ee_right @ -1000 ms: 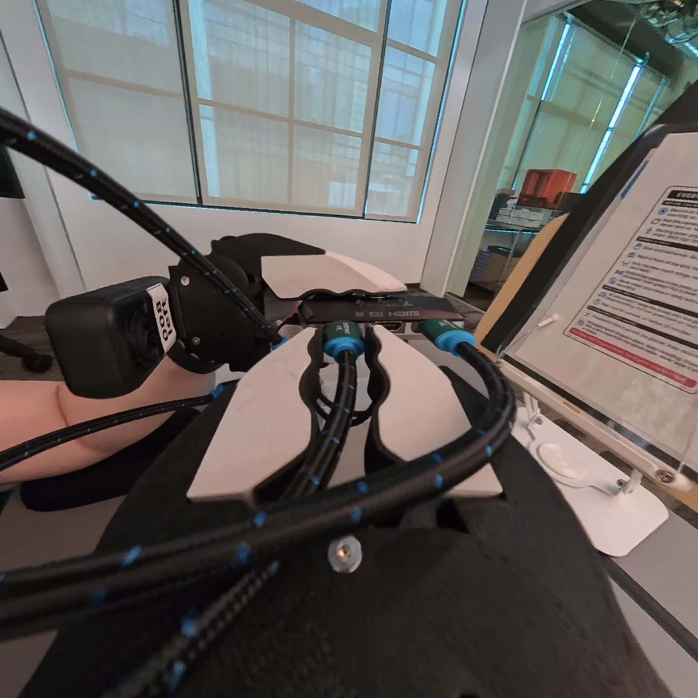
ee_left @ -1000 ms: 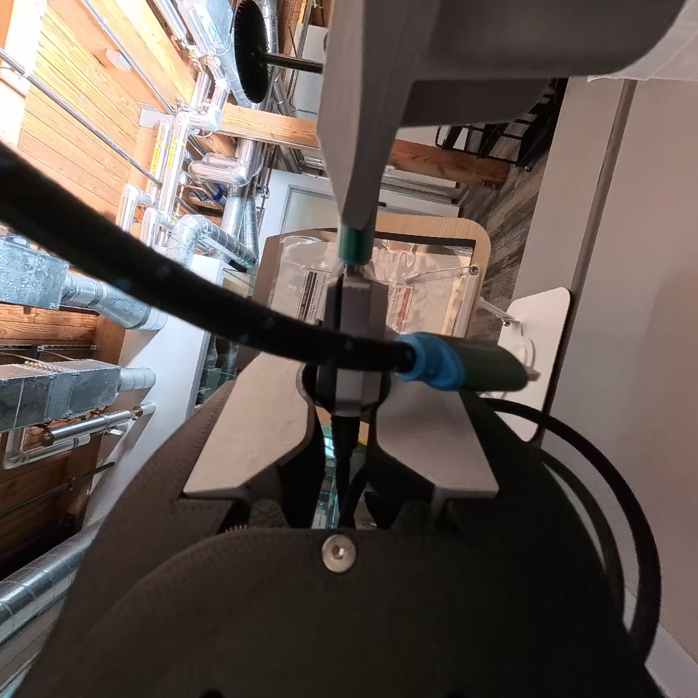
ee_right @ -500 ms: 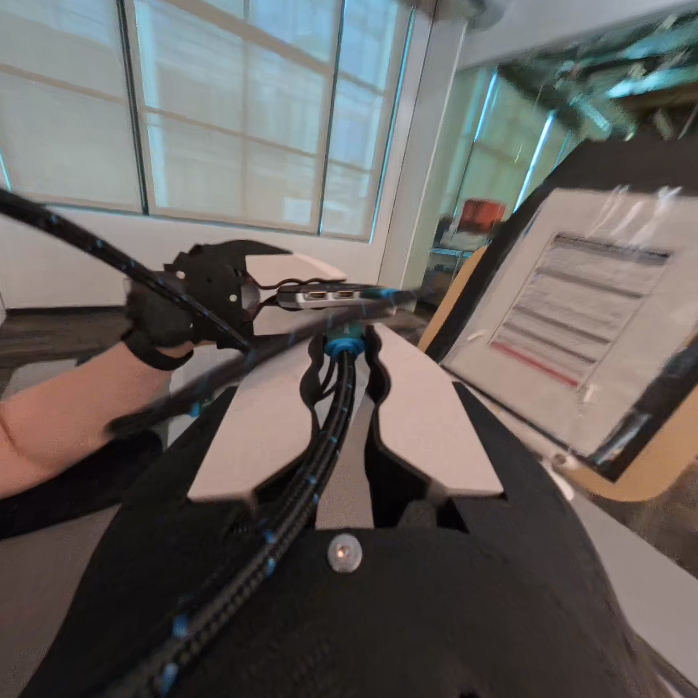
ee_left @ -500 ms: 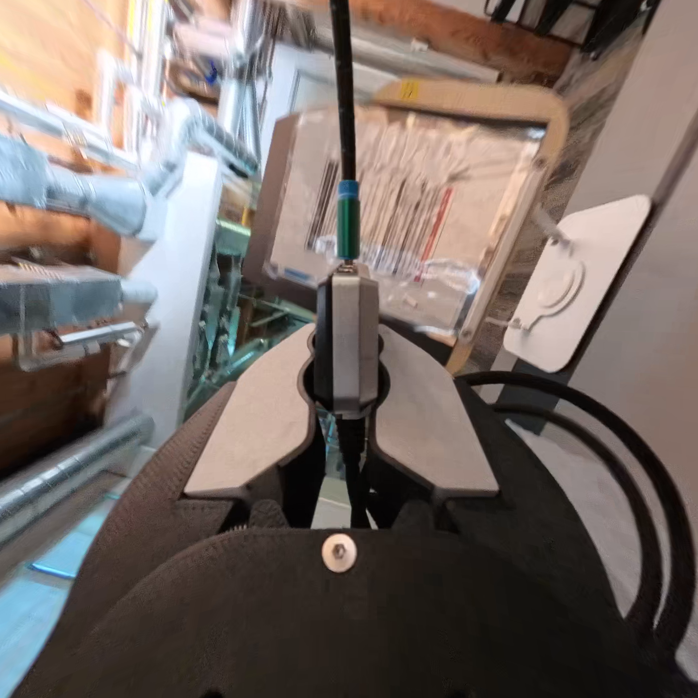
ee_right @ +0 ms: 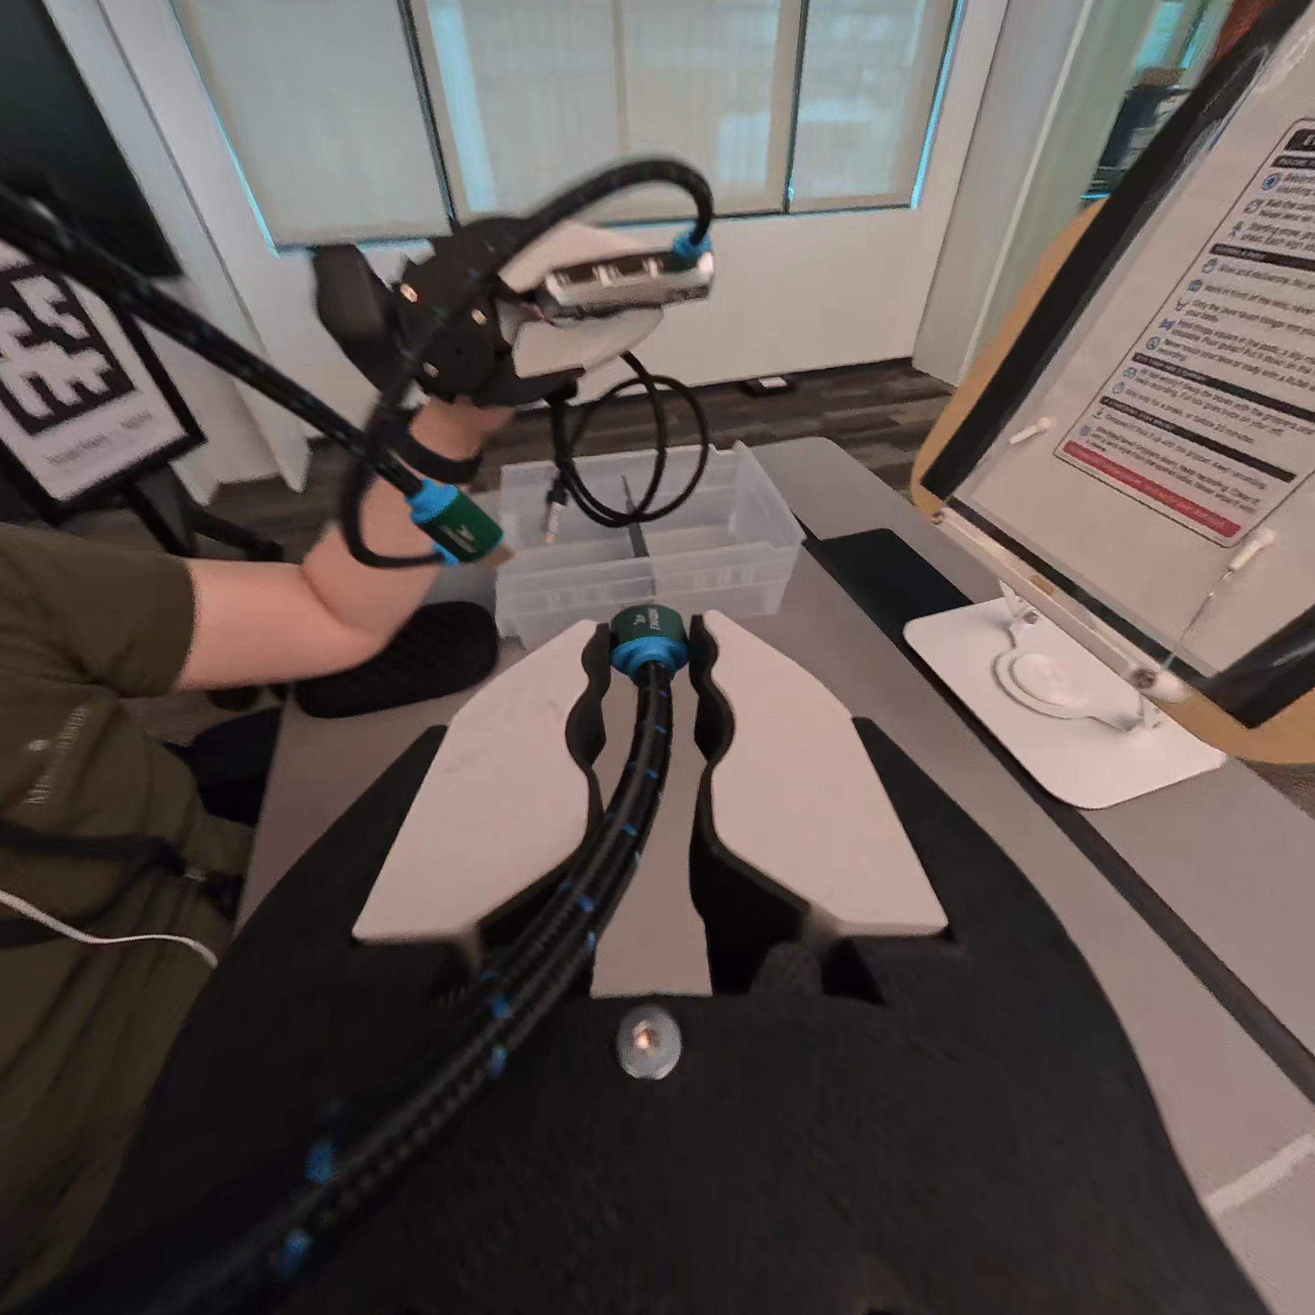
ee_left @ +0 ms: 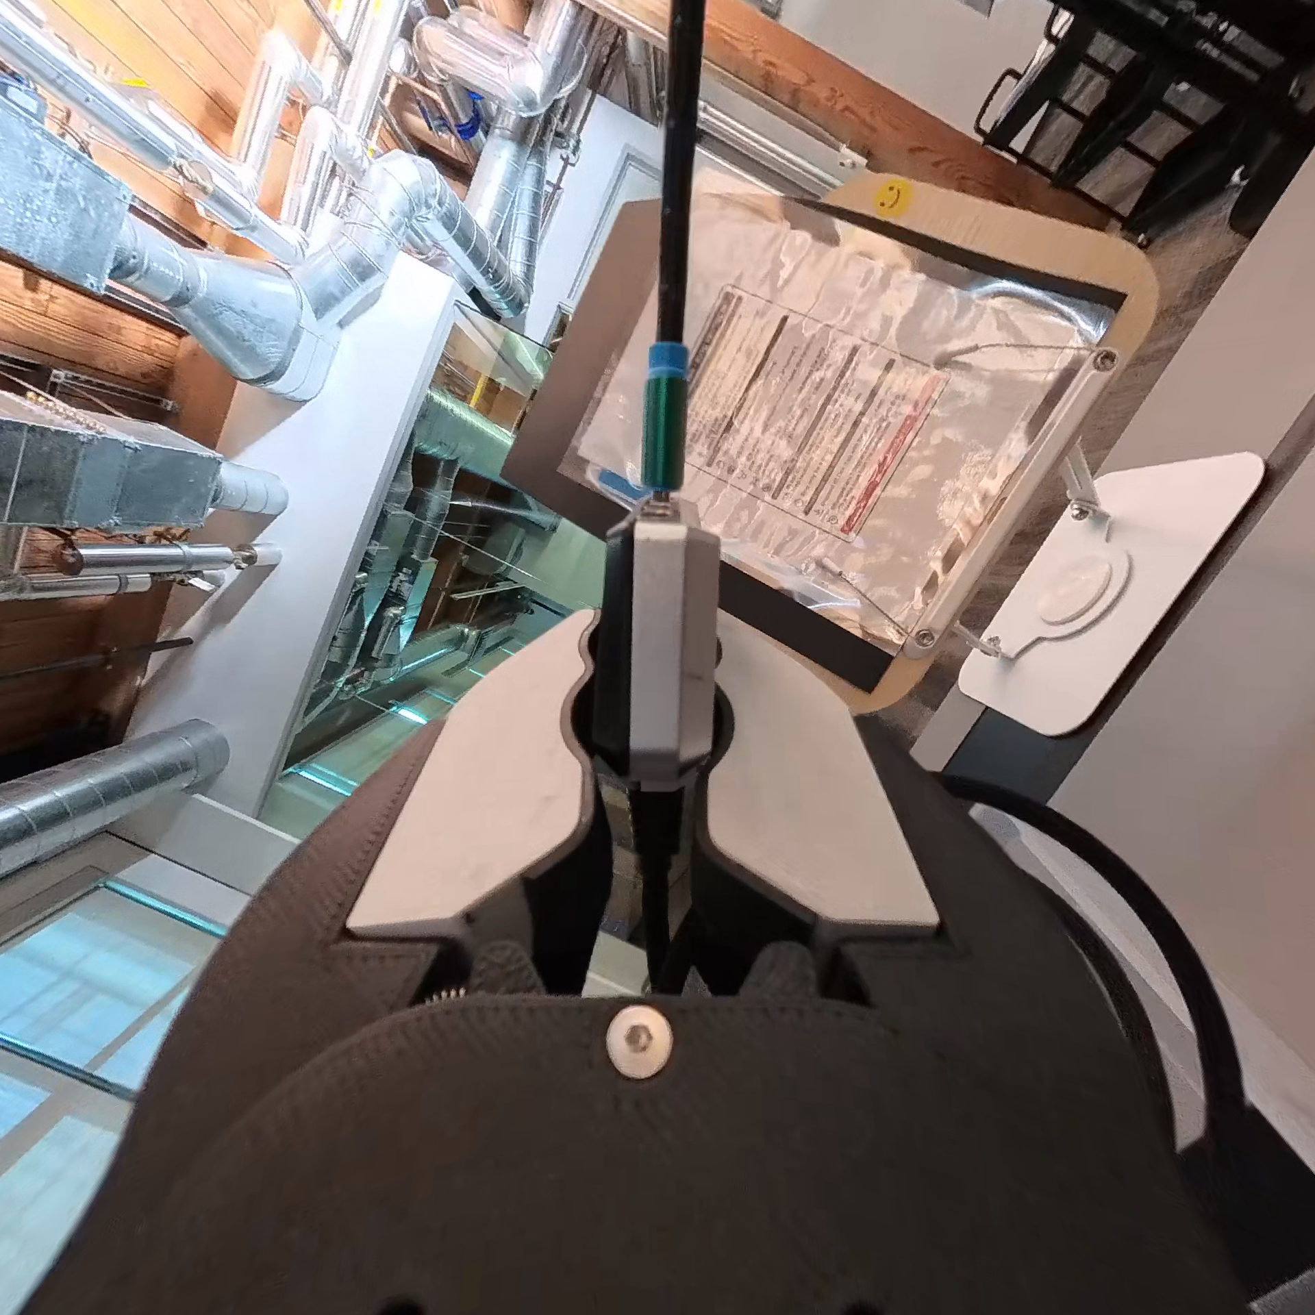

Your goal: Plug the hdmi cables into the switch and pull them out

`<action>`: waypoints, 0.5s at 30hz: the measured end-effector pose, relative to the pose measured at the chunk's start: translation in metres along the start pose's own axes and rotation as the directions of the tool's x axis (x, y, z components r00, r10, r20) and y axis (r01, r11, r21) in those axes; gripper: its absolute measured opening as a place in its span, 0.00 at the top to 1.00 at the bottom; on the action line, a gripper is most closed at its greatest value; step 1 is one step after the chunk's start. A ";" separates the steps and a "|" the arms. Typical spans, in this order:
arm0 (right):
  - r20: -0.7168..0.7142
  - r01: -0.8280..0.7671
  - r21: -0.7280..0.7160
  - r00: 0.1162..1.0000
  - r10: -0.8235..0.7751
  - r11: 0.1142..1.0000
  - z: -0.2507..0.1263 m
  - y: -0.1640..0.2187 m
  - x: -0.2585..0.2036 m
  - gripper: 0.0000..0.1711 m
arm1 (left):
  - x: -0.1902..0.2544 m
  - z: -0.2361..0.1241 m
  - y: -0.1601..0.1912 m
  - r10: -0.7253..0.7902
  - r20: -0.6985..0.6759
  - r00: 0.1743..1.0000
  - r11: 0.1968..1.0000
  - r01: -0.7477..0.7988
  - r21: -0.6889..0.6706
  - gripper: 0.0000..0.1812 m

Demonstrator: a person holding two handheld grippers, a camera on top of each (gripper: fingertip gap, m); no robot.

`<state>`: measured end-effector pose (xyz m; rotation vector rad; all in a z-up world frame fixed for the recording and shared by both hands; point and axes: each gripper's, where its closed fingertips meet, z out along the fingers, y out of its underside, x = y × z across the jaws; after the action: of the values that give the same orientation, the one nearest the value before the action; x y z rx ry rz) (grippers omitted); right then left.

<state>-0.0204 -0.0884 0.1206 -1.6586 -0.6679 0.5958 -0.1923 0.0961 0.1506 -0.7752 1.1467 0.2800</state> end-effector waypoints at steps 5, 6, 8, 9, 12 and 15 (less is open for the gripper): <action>0.033 -0.116 0.219 0.993 0.111 0.969 -0.056 -0.024 0.016 0.87 | 0.018 0.008 0.007 0.069 -0.048 0.996 0.997 -0.070 -0.032 0.87; 0.022 -0.129 0.249 0.992 0.127 0.960 -0.064 -0.027 0.020 0.87 | 0.025 0.009 0.004 0.085 -0.069 0.994 0.996 -0.086 -0.023 0.87; 0.044 -0.155 0.331 0.988 0.149 0.931 -0.078 -0.037 0.020 0.87 | 0.046 0.012 -0.010 0.111 -0.121 0.986 0.994 -0.111 0.003 0.87; 0.072 -0.180 0.369 0.984 0.164 0.912 -0.083 -0.042 0.018 0.87 | 0.061 0.014 -0.020 0.139 -0.151 0.979 0.990 -0.137 0.022 0.87; 0.055 -0.194 0.351 0.981 0.187 0.916 -0.079 -0.039 0.022 0.87 | 0.116 0.020 -0.047 0.274 -0.224 0.935 0.962 -0.269 0.053 0.87; 0.048 -0.197 0.309 0.980 0.191 0.930 -0.070 -0.034 0.022 0.87 | 0.170 0.022 -0.064 0.363 -0.301 0.882 0.932 -0.344 0.116 0.86</action>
<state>0.0403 -0.1164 0.1660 -1.4297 -0.3980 0.8154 -0.0704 0.0347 0.0283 -0.5646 1.6008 0.4349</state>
